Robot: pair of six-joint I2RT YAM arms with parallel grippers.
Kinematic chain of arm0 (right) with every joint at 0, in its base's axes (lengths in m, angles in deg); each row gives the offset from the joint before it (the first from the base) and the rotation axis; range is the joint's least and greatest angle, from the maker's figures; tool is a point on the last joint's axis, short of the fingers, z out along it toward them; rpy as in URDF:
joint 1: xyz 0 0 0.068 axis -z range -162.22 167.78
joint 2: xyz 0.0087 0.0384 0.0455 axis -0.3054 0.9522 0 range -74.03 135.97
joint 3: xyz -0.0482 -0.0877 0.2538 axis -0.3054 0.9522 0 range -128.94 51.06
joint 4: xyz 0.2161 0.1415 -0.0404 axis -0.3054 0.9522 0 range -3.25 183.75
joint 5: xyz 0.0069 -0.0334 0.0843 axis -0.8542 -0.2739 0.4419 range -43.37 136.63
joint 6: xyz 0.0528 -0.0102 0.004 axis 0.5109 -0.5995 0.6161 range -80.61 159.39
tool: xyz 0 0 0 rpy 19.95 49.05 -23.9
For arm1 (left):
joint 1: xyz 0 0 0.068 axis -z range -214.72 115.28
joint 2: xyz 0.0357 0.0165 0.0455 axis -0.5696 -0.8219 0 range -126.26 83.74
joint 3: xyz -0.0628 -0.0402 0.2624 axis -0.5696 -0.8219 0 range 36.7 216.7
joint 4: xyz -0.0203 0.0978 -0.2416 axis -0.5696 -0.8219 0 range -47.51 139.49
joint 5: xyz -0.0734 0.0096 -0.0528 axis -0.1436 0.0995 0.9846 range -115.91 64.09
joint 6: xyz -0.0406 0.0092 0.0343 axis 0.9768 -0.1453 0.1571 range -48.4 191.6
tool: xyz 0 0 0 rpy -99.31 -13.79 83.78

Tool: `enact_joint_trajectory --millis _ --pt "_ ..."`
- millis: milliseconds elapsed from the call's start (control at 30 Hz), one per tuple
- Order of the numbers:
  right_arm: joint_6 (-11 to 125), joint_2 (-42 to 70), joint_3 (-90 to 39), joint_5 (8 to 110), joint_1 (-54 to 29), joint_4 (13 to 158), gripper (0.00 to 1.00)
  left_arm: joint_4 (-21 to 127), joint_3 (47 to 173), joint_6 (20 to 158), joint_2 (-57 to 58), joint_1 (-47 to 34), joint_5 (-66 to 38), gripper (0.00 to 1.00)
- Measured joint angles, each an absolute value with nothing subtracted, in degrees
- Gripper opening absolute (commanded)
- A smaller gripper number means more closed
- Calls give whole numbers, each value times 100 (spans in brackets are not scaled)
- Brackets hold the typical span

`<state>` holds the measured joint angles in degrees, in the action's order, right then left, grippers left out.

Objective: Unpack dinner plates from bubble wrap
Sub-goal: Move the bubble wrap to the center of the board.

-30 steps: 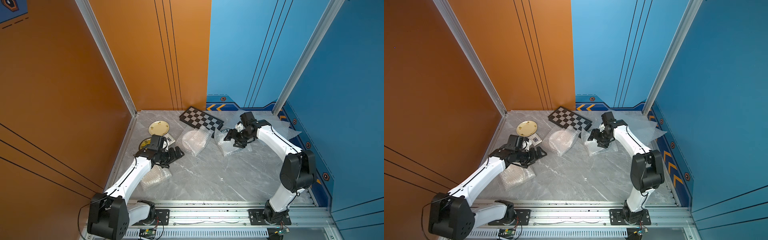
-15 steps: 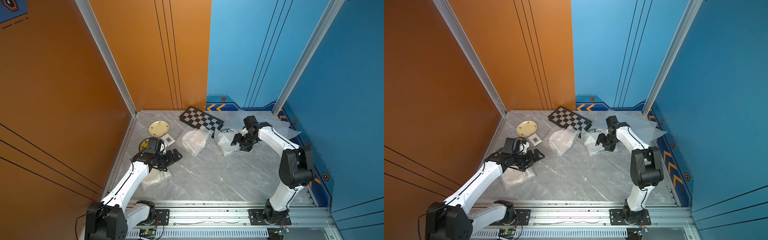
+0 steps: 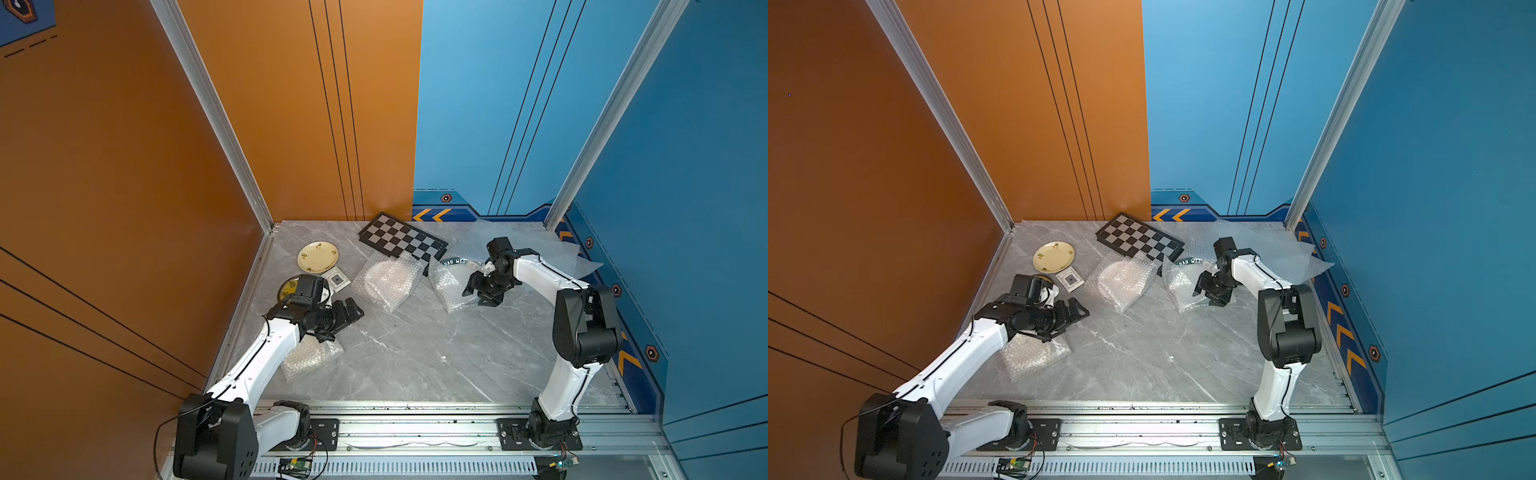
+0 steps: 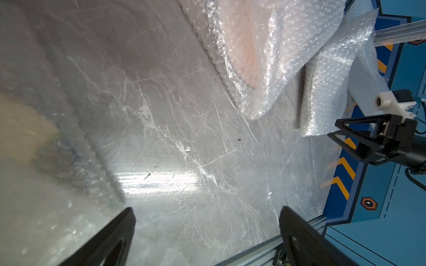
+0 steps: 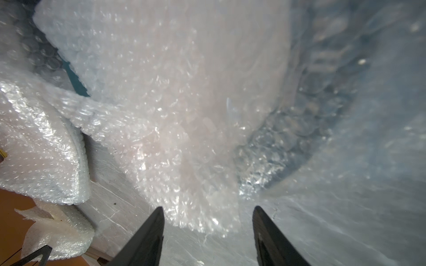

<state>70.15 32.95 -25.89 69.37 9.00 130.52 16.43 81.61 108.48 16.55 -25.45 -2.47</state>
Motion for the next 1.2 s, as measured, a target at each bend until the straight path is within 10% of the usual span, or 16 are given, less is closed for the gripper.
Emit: enact_joint_trajectory --millis 300,633,1200 --pt "7124 3365 -2584 7070 826 12610 46 1635 8172 10844 1644 -2593 -245 98" --pt "7282 3347 -2396 7083 688 12365 0 1619 8172 10785 1644 -2654 -241 98" --pt "7756 1258 -1024 6591 -979 12282 0 1556 8548 10695 1648 -2062 -204 98"
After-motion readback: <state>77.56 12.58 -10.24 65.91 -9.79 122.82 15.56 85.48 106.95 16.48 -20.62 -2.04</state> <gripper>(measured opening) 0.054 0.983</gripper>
